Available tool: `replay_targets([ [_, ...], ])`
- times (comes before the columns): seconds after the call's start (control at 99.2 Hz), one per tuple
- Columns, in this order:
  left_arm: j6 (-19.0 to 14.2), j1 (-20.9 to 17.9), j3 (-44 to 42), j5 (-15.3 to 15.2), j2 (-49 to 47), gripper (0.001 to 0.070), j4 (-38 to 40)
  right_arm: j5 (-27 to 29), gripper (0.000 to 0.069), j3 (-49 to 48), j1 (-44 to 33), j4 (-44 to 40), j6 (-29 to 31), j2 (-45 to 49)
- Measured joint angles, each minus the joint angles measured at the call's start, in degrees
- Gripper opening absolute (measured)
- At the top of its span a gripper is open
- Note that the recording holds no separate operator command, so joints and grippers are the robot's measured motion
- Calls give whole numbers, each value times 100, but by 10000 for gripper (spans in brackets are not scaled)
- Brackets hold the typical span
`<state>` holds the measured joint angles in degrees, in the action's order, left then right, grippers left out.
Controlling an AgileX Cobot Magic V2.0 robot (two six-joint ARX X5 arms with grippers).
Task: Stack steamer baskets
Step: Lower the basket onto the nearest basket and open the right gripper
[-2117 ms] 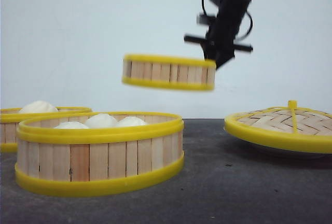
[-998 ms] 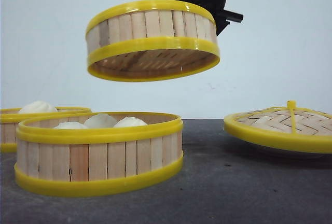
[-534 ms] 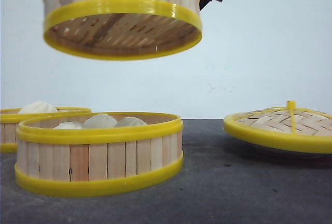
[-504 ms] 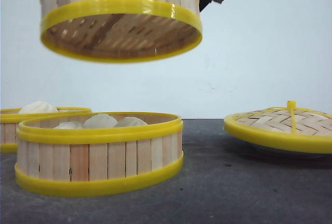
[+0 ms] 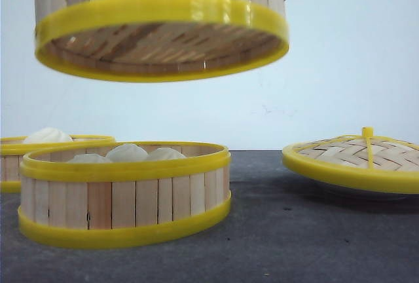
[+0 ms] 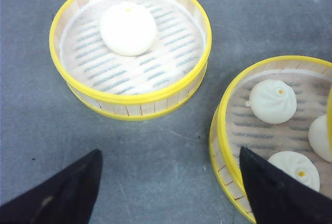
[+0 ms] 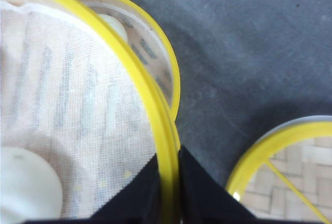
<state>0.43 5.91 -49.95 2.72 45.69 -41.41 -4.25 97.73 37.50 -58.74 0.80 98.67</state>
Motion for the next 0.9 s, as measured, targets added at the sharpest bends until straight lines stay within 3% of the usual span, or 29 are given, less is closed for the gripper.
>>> replay_targets([
  [0.302, 0, 0, 0, 0, 4, 514, 4, 35, 20, -426, 0, 1434, -37, 122],
  [0.897, 0, 0, 0, -2, 4, 514, 2, -109, 20, -439, 4, 1897, -39, 883],
])
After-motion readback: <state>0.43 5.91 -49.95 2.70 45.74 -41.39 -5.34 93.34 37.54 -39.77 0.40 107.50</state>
